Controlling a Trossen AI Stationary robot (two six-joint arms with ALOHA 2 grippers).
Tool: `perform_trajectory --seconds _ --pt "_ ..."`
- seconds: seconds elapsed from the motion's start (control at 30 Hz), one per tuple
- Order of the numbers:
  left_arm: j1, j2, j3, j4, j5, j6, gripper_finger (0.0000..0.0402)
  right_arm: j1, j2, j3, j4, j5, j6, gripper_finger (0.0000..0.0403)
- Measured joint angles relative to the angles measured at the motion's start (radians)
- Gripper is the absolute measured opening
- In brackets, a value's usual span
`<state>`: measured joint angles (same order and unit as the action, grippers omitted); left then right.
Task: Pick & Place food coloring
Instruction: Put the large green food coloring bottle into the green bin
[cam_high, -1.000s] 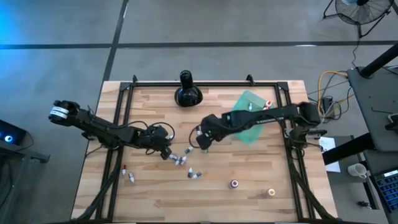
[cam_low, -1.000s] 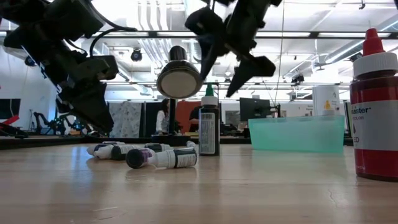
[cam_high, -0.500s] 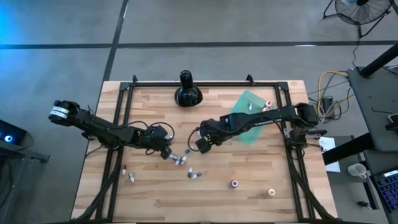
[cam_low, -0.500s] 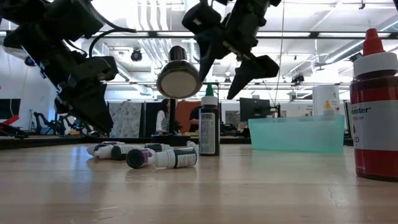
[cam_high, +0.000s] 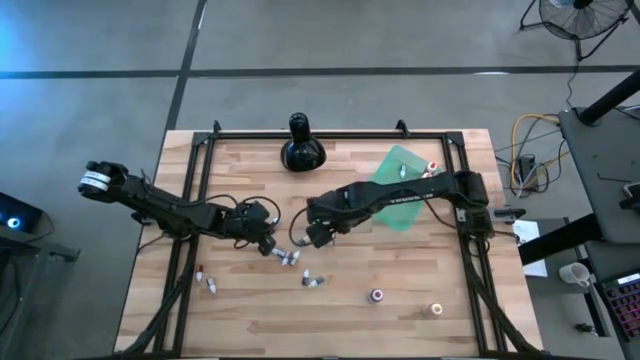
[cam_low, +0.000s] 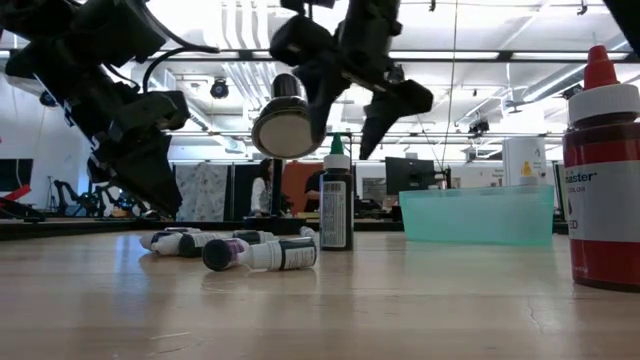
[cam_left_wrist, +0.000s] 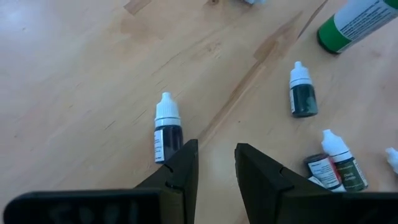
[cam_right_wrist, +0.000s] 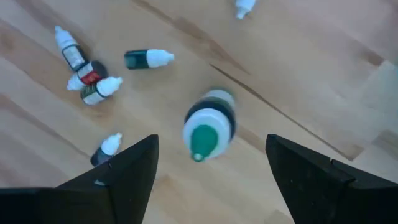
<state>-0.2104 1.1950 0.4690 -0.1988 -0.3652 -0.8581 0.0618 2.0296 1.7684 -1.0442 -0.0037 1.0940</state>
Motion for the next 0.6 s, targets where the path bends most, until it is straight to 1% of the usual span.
perform_trajectory --seconds 0.1,0.33,0.43,0.6 --pt "0.000 0.000 0.000 -0.003 0.000 0.000 0.0080 0.004 0.042 0.062 -0.022 -0.001 -0.010 0.0288" --pt "0.000 0.000 0.000 -0.003 0.000 -0.003 0.0080 0.003 0.132 0.183 -0.199 0.003 -0.072 0.0284" --pt "0.000 0.000 0.000 -0.003 0.000 -0.005 0.0080 0.004 0.146 0.202 -0.190 0.000 -0.087 0.0270" --pt "0.000 0.000 0.000 -0.004 0.000 -0.006 0.0080 0.003 0.146 0.201 -0.182 0.003 -0.085 0.0236"
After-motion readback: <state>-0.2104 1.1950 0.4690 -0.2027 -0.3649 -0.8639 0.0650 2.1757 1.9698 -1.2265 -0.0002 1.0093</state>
